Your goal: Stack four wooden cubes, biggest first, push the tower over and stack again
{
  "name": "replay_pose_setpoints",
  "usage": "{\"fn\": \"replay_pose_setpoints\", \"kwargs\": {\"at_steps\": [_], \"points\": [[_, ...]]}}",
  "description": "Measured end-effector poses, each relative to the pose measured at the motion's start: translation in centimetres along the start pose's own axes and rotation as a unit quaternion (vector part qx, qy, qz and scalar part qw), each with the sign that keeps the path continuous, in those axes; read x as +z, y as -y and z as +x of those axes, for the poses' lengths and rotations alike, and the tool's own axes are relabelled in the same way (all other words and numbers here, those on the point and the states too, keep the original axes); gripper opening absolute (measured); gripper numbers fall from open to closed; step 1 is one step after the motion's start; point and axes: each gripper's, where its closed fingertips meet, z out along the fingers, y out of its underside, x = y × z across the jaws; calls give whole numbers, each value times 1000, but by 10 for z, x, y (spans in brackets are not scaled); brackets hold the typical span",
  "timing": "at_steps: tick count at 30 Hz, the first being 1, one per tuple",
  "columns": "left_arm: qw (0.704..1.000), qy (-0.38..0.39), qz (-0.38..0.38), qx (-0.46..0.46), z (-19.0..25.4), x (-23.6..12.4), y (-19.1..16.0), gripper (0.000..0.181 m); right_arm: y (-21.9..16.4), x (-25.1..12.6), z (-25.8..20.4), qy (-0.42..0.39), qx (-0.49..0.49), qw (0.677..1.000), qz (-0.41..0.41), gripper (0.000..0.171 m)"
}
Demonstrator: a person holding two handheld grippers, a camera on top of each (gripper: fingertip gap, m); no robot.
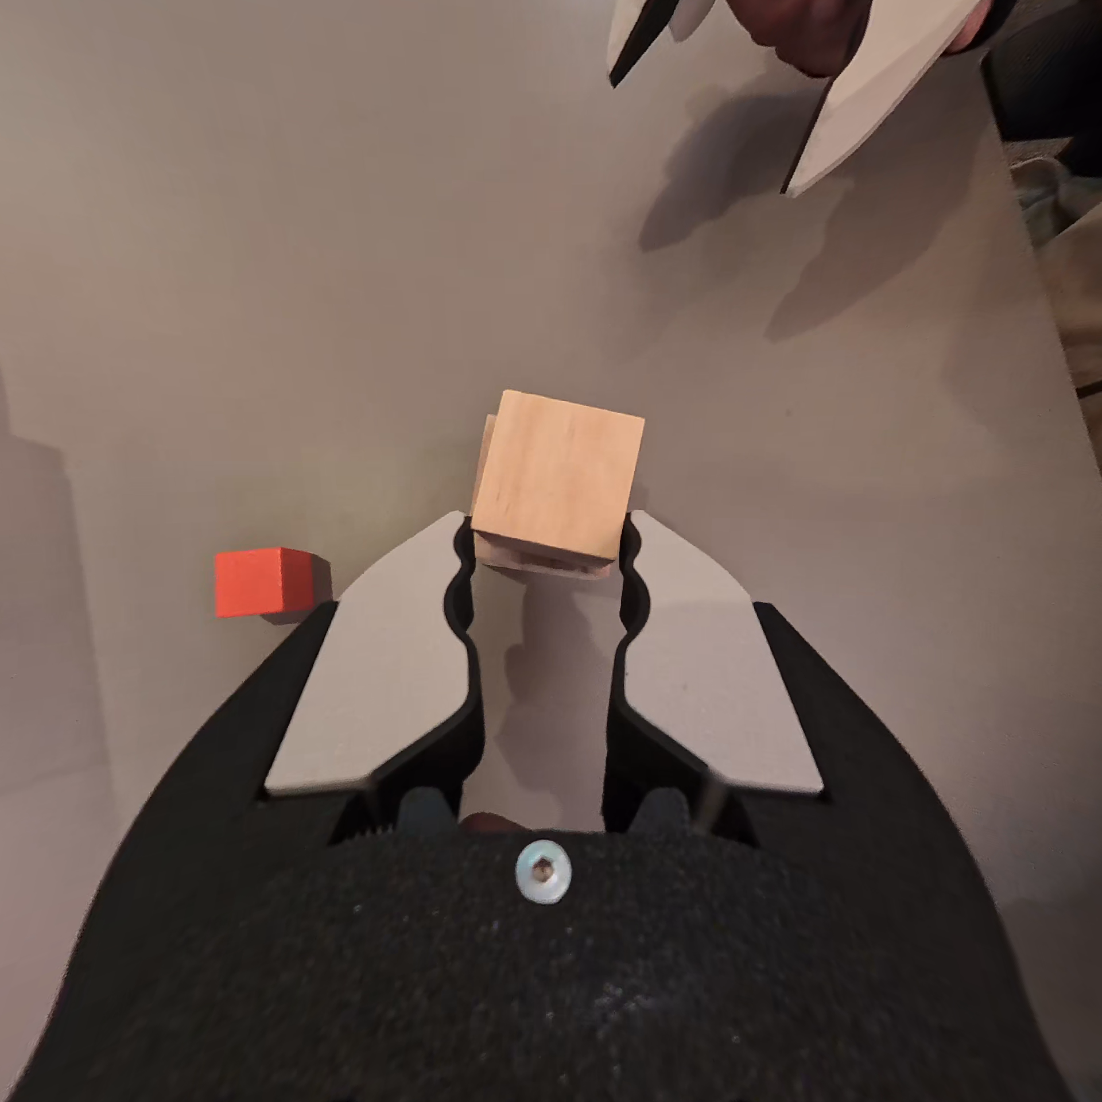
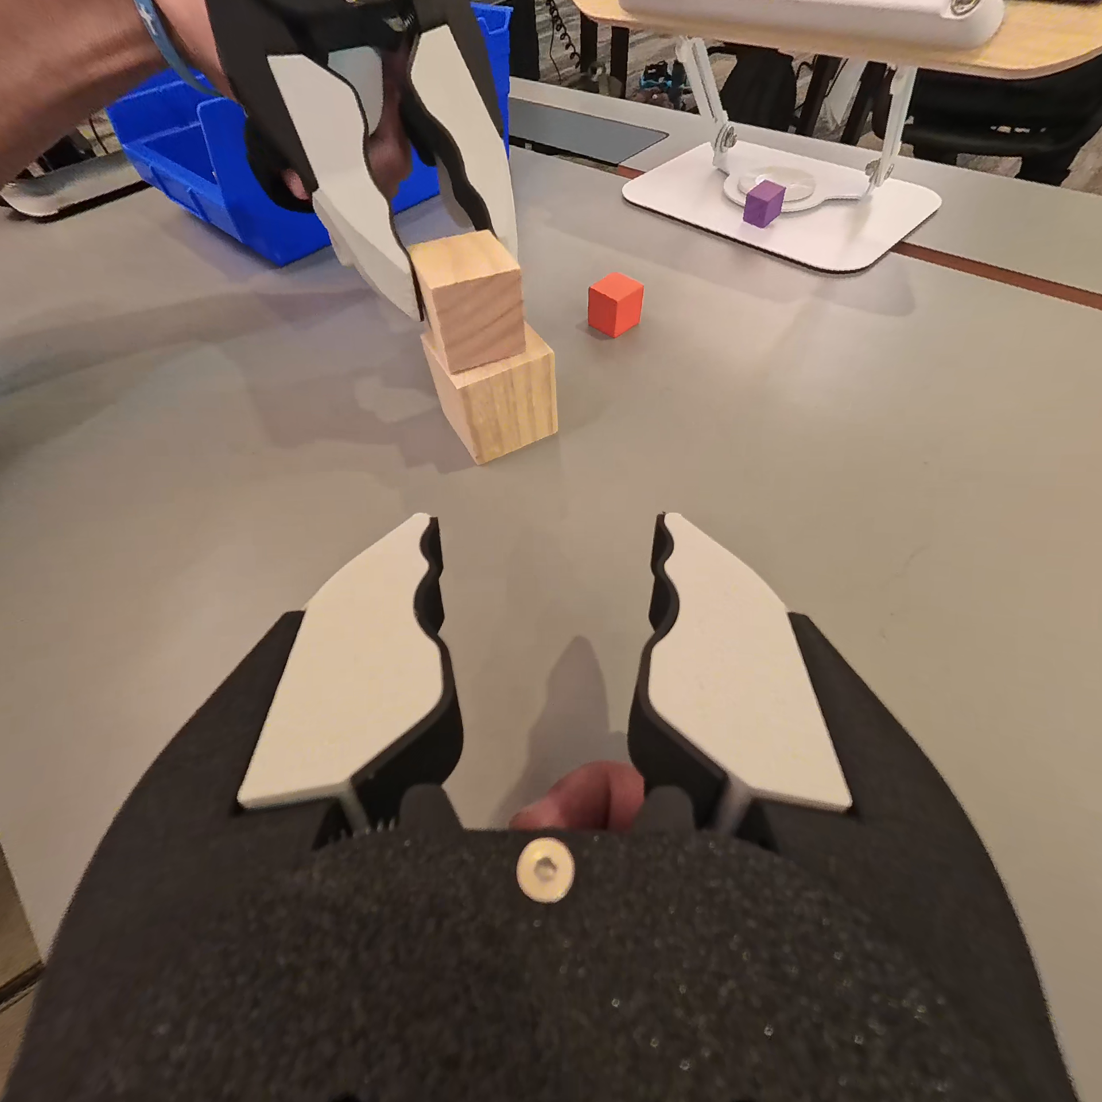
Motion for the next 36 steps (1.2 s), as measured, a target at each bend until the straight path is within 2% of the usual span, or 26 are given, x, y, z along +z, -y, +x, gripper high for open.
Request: {"fn": "replay_pose_setpoints", "kwargs": {"at_steps": [1,2,3,6,9,12,15,18,21,22,25,29,32,36], "points": [[1000,5,3,-3,0,0,1,53,0,0,0,-1,0,1000,0,68],[1000,13,8,-15,-2,-1,3,69,0,0,1,-1,0,1000,-1,68],[1000,10,10,-28,1,-3,3,73,0,-1,2,-2,1,1000,-1,68],[996,40,59,-46,9,-20,13,78,1,-3,4,-2,5,1000,3,68],[980,106,138,-97,25,-46,20,74,3,-4,6,-4,8,1000,9,67],[941,175,235,-167,52,-65,11,74,5,-5,6,-7,8,1000,15,68],[883,266,295,-249,74,-76,-21,83,4,-3,7,-16,4,1000,14,68],[822,355,318,-310,96,-79,-53,85,1,0,9,-34,-3,999,7,69],[784,399,317,-355,112,-76,-76,83,0,3,9,-44,-9,999,4,71],[779,402,319,-359,115,-77,-77,82,-1,4,8,-44,-11,999,2,71],[784,413,306,-347,118,-80,-78,79,-2,6,7,-45,-14,999,-2,71],[809,395,280,-333,111,-73,-78,76,0,4,6,-45,-16,999,-2,70],[845,381,236,-292,86,-77,-70,72,3,2,6,-42,-18,999,1,70],[905,356,121,-200,24,-92,-47,73,4,-1,5,-38,-20,999,2,70]]}}
